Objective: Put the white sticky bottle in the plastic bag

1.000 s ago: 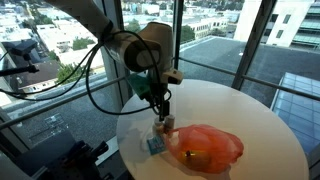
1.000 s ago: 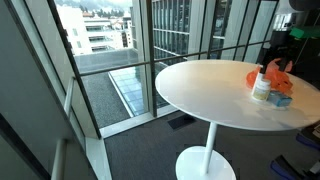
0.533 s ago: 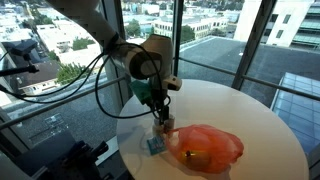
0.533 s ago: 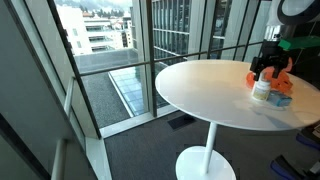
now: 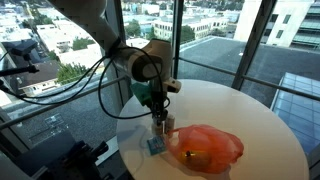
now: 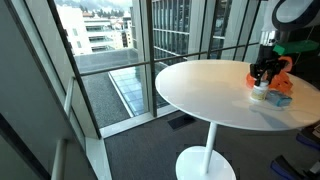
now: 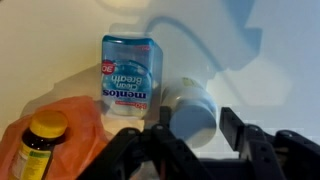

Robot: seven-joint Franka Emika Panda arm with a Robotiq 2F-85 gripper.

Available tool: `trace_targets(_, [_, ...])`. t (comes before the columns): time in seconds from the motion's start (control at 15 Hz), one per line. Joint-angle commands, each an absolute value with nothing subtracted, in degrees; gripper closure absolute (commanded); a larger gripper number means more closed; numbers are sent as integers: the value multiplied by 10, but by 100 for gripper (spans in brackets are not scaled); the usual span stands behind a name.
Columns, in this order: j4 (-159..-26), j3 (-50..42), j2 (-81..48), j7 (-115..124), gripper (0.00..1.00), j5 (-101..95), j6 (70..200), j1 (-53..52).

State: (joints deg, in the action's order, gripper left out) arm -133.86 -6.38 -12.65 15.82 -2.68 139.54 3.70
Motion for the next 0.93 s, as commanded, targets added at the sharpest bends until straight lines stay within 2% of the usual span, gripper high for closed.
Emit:
trace_targets(0.0, [-1329,-72,-124,180,75,-44,1391,29])
trace_targets(0.07, [-1330,-72,-114,179,81,-46,1389,28])
trace_targets(0.87, [-1308,-62,30,164,81,-26,1302,43])
